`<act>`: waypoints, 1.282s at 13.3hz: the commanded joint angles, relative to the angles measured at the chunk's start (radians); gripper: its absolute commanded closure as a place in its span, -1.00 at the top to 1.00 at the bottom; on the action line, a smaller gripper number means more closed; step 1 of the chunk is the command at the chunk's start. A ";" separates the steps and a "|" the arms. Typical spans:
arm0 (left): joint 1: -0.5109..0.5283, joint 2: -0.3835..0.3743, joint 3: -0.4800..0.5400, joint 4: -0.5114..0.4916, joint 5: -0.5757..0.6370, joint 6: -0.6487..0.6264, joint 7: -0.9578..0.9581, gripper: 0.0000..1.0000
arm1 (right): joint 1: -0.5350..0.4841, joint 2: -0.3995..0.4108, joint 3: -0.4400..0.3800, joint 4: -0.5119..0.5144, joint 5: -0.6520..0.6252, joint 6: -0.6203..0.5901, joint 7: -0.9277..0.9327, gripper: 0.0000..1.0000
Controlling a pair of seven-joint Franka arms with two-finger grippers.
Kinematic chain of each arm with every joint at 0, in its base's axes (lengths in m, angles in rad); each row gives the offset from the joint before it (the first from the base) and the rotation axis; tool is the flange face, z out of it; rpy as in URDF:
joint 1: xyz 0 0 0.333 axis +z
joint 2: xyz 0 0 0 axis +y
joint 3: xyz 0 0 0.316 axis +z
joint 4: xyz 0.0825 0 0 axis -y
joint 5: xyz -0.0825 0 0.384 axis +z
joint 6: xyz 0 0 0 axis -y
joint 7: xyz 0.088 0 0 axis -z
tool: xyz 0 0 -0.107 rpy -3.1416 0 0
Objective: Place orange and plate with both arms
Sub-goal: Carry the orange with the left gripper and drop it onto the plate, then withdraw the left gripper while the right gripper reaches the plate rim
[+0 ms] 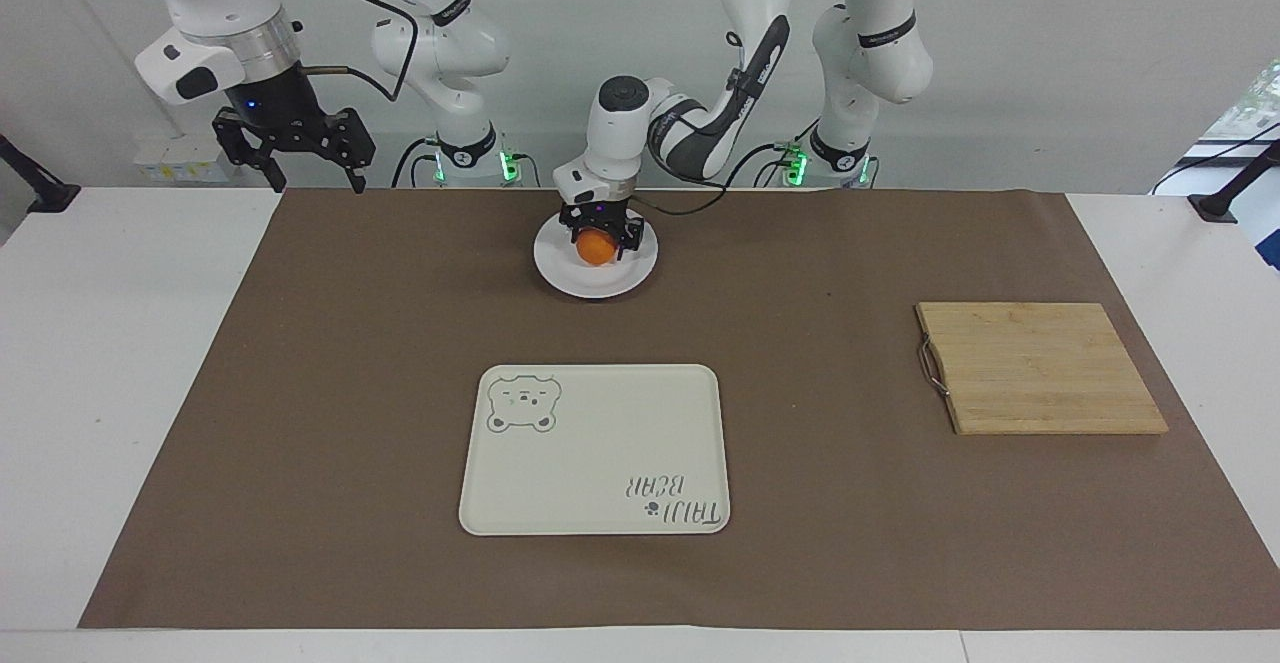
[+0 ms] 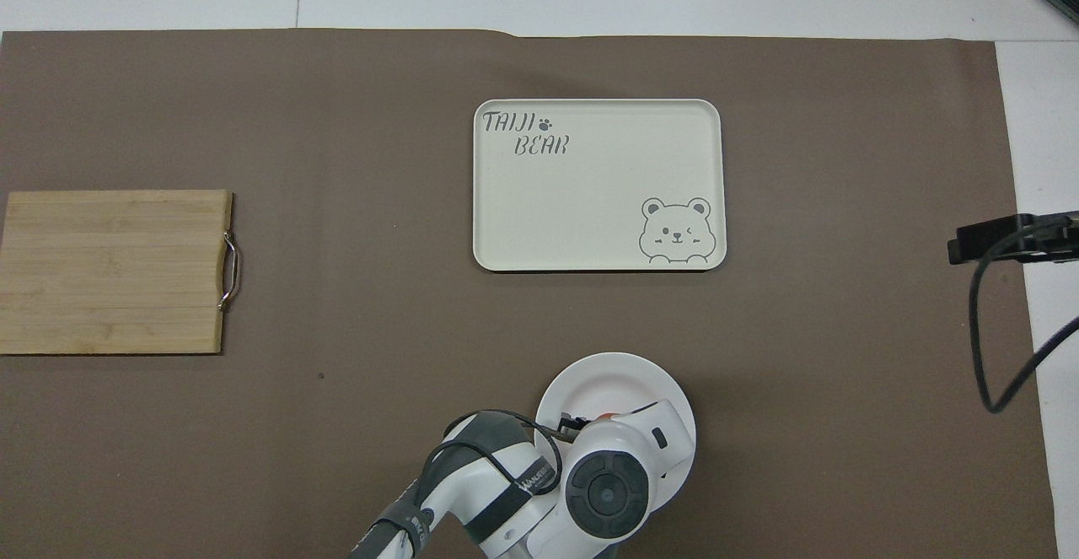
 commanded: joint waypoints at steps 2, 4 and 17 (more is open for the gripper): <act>0.013 -0.073 0.019 0.005 -0.016 -0.033 0.006 1.00 | -0.002 -0.005 0.006 -0.111 0.106 0.108 -0.028 1.00; 0.086 -0.176 0.024 0.026 -0.016 -0.172 0.010 1.00 | 0.052 0.008 0.006 -0.172 0.125 0.200 -0.028 1.00; 0.778 -0.300 0.038 0.192 0.108 -0.500 0.492 1.00 | 0.097 -0.019 0.006 -0.700 0.539 0.423 -0.435 1.00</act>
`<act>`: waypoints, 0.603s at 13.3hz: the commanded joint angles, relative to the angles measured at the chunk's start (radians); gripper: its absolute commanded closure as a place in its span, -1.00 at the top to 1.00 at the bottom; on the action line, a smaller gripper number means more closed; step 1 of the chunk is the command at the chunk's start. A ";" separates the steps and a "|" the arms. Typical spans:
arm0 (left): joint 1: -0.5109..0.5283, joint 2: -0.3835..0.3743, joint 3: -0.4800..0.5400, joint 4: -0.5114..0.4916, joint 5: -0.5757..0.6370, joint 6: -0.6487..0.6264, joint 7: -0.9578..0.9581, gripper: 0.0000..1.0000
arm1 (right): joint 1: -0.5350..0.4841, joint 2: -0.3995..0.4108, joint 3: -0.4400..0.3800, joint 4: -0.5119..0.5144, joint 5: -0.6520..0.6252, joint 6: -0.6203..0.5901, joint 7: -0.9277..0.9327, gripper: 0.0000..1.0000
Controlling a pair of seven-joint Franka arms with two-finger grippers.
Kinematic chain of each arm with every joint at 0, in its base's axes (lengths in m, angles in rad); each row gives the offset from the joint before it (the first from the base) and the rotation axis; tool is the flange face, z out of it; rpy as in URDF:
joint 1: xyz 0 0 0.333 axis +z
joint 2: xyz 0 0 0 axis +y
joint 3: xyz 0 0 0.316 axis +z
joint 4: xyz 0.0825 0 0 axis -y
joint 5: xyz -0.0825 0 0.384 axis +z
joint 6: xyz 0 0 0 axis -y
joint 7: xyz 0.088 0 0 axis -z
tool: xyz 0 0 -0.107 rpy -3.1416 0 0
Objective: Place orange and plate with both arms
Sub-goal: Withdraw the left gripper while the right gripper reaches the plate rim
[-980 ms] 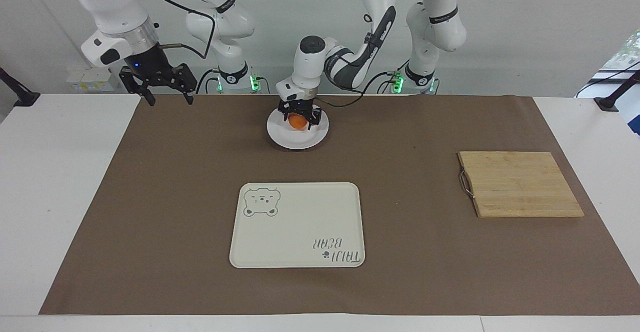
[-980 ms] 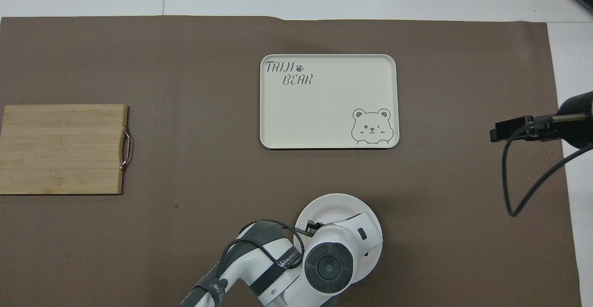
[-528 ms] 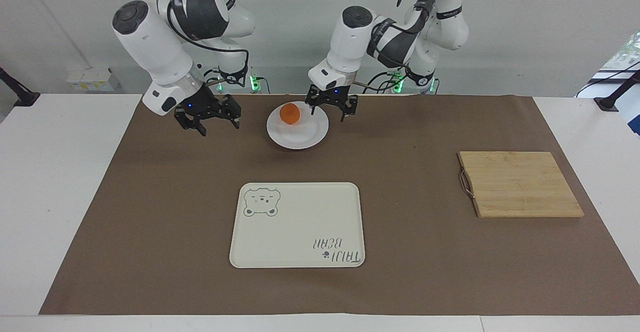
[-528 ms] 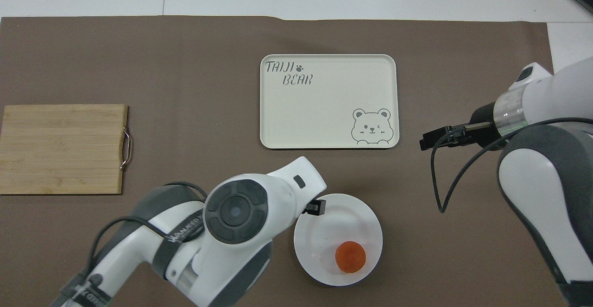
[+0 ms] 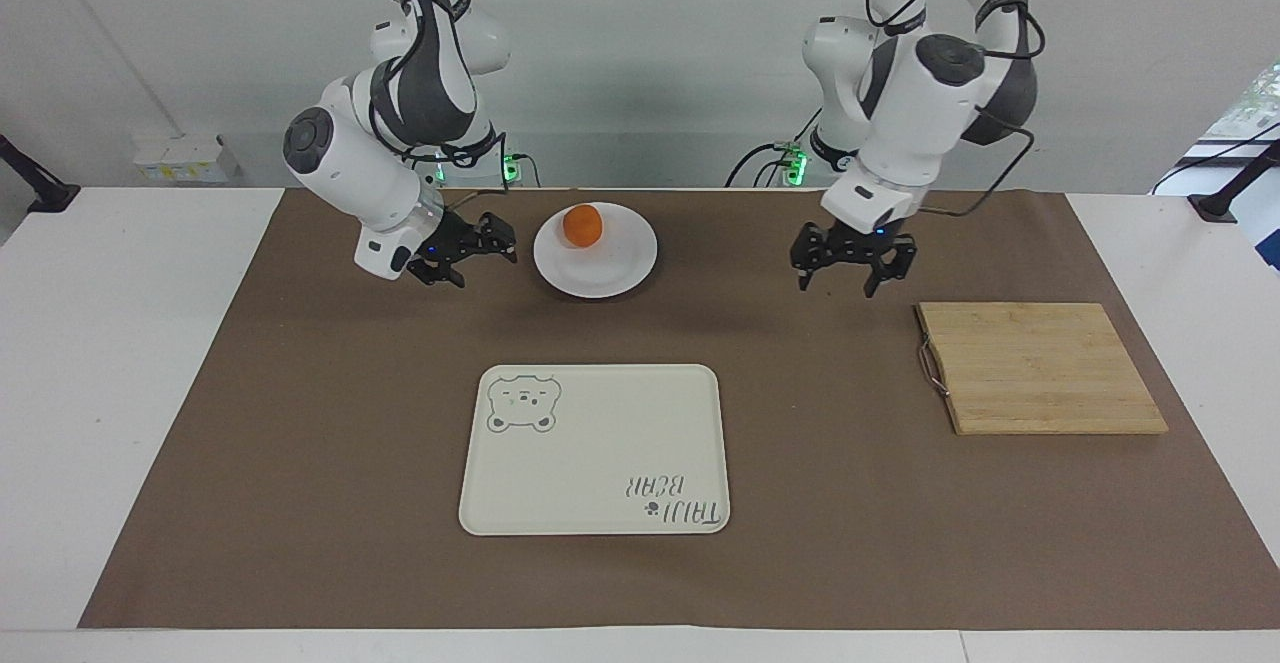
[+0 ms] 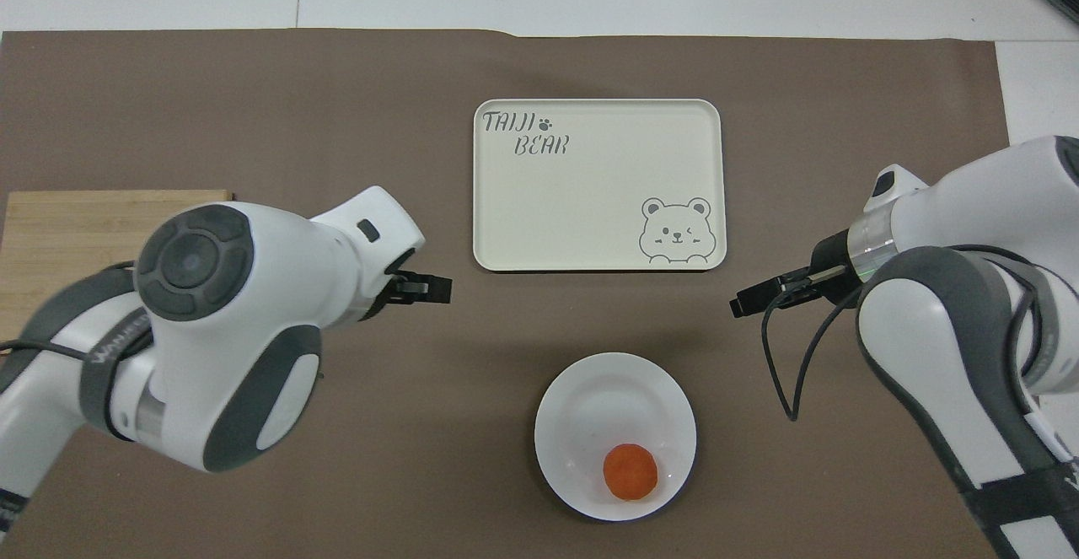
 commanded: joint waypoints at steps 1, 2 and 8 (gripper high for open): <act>0.081 0.002 -0.016 0.105 0.023 -0.140 0.057 1.00 | -0.004 -0.069 0.001 -0.179 0.089 0.089 -0.102 1.00; 0.106 0.003 -0.017 0.163 0.031 -0.209 0.077 1.00 | -0.004 -0.086 -0.001 -0.214 0.119 0.094 -0.107 1.00; 0.226 0.034 -0.016 0.433 0.054 -0.444 0.180 1.00 | -0.002 -0.114 0.001 -0.394 0.228 0.123 -0.171 1.00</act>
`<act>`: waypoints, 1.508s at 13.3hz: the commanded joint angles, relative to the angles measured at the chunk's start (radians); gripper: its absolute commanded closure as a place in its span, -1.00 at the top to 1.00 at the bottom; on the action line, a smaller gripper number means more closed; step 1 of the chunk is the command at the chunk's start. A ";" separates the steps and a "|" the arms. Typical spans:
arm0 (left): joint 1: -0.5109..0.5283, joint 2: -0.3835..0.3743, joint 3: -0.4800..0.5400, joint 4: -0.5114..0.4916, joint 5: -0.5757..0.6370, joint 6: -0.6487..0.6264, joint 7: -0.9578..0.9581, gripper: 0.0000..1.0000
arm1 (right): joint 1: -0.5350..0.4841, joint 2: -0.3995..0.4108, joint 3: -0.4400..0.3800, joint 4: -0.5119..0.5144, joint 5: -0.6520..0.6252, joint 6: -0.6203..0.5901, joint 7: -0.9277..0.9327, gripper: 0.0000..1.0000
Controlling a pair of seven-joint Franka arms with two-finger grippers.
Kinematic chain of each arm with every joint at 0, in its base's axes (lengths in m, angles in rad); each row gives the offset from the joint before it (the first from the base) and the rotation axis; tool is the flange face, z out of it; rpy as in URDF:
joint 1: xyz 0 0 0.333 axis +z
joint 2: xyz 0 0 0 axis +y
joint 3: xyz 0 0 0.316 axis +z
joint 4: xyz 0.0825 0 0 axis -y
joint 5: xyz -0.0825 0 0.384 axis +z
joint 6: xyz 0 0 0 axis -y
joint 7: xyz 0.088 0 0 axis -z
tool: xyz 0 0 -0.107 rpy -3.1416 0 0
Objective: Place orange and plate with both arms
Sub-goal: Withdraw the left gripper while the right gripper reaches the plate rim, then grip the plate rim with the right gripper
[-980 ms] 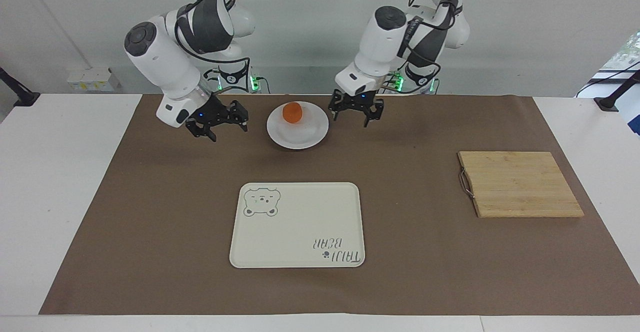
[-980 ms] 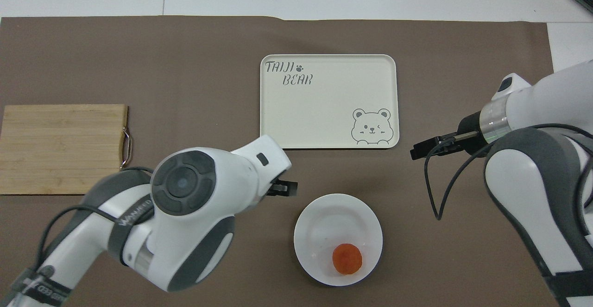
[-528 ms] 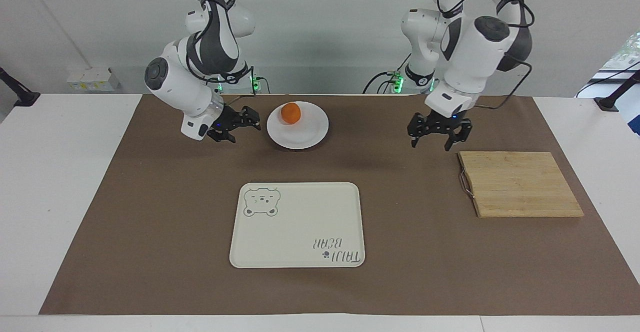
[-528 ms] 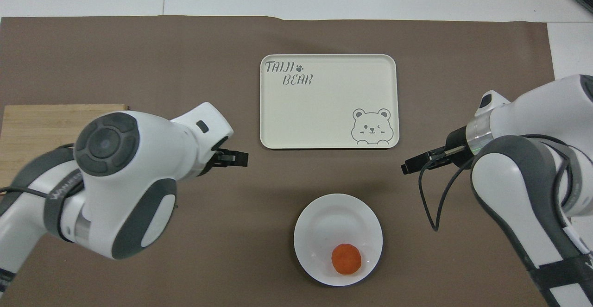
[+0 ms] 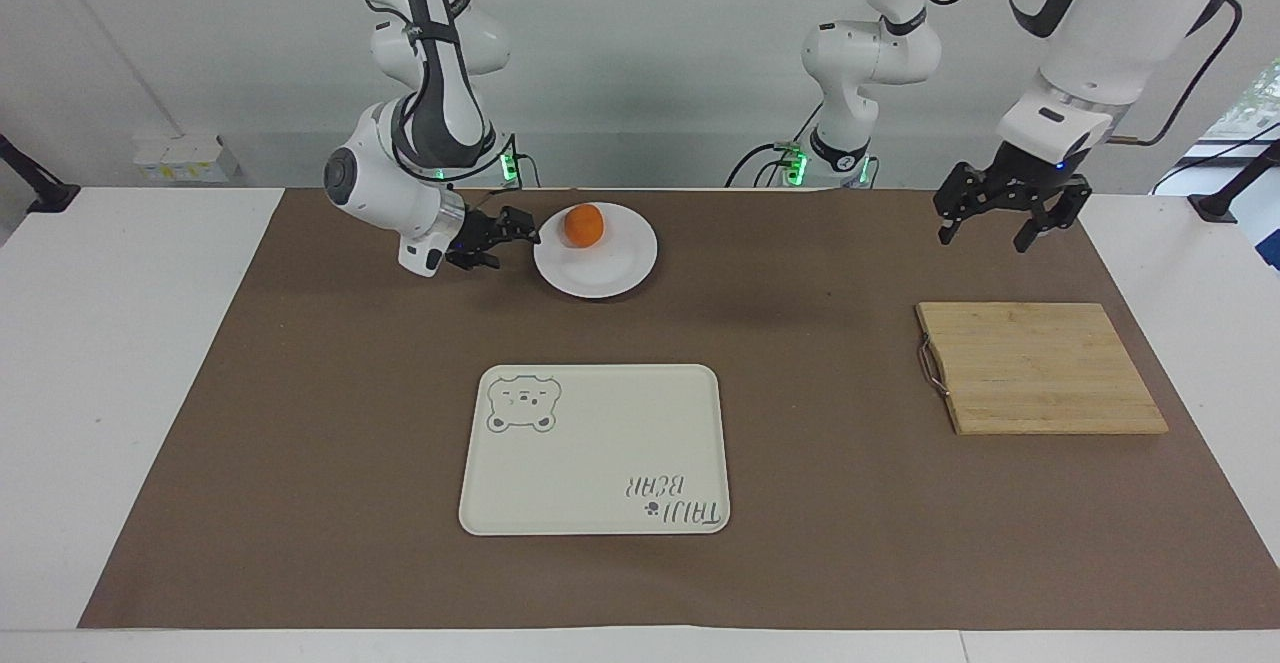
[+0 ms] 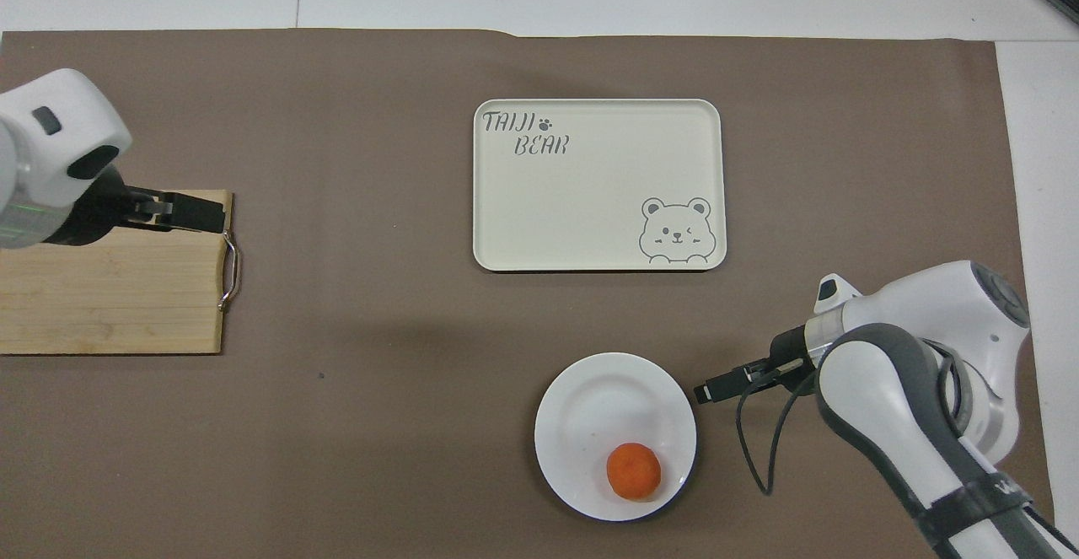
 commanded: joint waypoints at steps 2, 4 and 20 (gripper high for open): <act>0.035 0.079 -0.013 0.187 0.026 -0.174 0.013 1.00 | -0.002 -0.025 0.001 -0.113 0.082 0.081 -0.065 1.00; 0.035 0.085 -0.014 0.196 0.027 -0.185 0.010 1.00 | 0.040 -0.030 -0.001 -0.133 0.140 0.081 -0.081 1.00; 0.037 -0.026 -0.016 0.032 0.084 -0.192 0.010 1.00 | 0.048 -0.022 -0.001 -0.196 0.226 0.066 0.034 -1.00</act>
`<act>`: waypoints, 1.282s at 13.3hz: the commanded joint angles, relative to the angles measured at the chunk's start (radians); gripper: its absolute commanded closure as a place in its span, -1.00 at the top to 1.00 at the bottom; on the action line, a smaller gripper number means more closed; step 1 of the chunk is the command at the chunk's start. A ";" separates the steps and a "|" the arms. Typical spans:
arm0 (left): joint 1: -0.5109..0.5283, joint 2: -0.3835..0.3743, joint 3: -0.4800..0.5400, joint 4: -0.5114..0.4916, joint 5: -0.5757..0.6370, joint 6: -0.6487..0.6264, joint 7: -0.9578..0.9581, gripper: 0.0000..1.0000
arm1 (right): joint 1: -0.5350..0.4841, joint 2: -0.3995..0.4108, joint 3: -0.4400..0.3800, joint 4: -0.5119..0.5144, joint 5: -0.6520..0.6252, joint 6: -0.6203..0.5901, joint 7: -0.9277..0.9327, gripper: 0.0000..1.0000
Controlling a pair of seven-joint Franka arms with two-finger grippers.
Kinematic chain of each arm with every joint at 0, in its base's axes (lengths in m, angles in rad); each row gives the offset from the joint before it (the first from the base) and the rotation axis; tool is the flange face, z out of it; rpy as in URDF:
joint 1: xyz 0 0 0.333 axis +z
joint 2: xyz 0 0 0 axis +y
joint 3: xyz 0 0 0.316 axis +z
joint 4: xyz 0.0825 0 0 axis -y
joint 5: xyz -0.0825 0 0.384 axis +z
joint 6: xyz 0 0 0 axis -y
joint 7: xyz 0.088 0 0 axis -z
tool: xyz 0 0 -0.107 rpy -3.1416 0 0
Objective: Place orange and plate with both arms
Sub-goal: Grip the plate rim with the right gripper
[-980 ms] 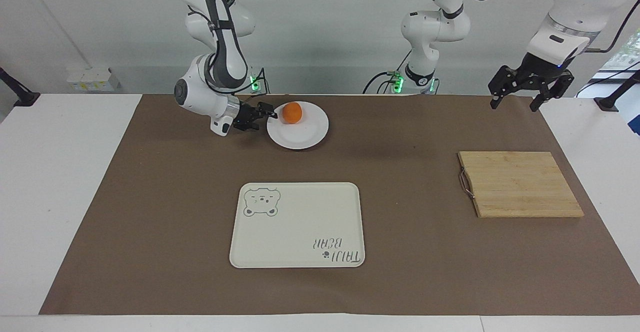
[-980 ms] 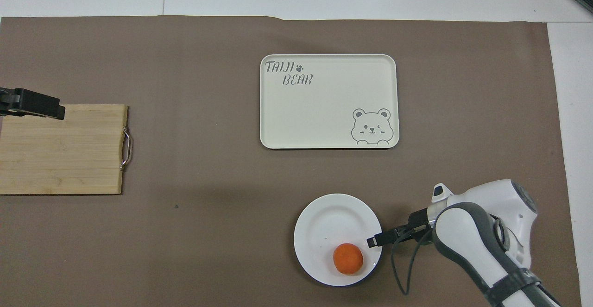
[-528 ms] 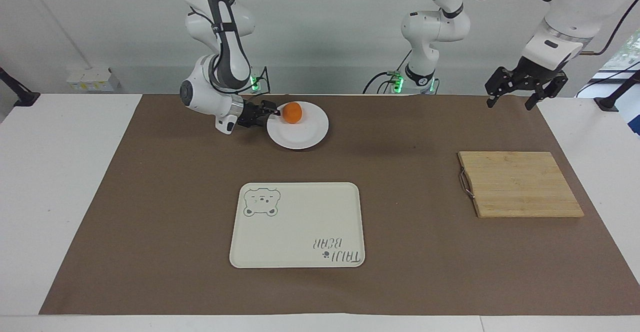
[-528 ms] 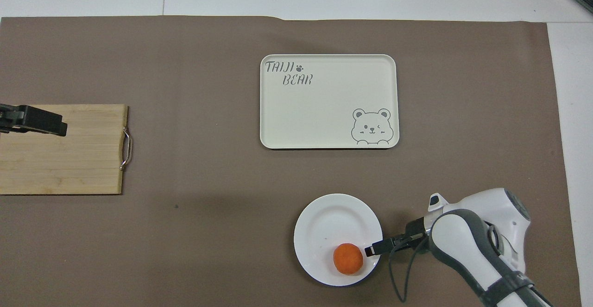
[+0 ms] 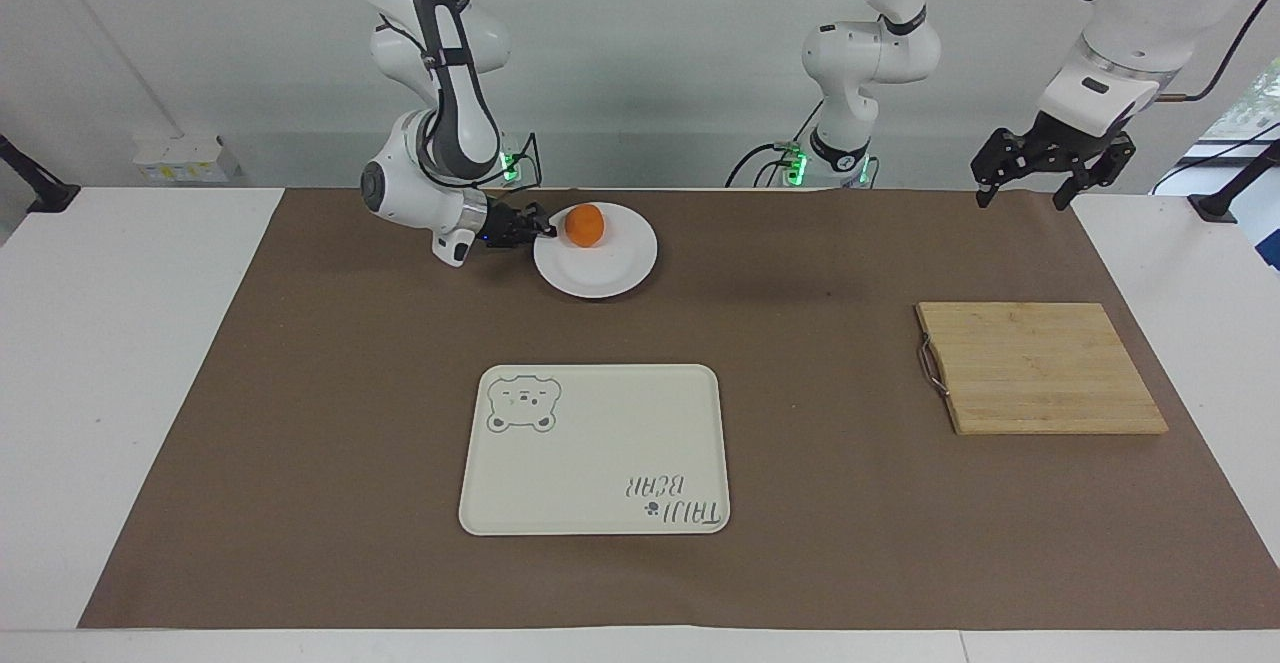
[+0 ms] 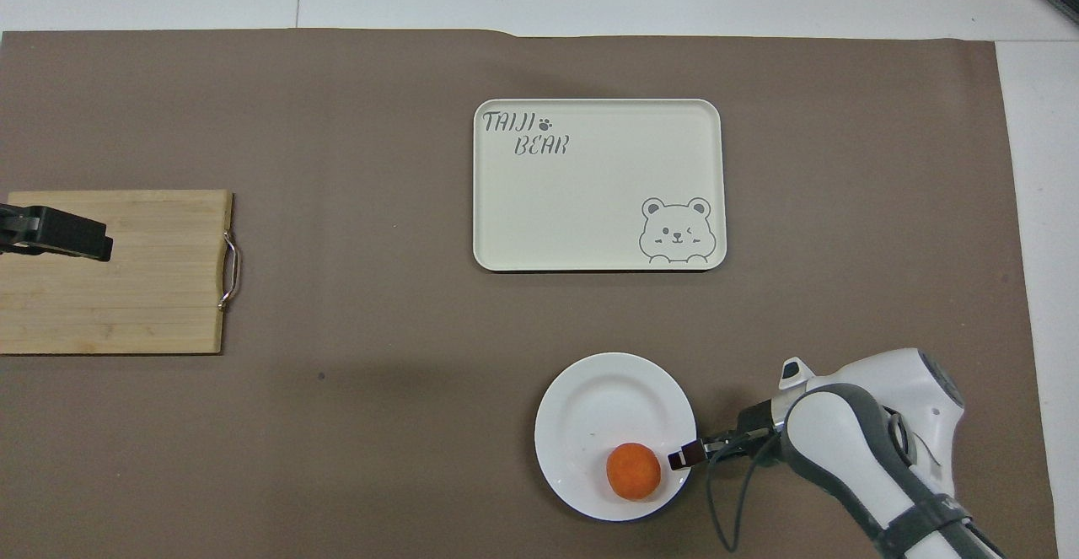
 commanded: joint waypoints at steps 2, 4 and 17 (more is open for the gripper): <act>0.003 -0.021 -0.009 -0.019 0.019 0.008 0.004 1.00 | -0.006 0.003 0.002 0.008 0.032 0.004 0.047 -1.00; 0.006 -0.021 -0.009 -0.017 0.017 0.003 -0.001 1.00 | -0.016 0.037 0.001 0.065 0.063 -0.032 0.039 -1.00; 0.011 -0.021 -0.006 -0.017 0.017 0.003 -0.001 1.00 | 0.004 0.190 0.002 0.341 0.322 -0.095 -0.020 -1.00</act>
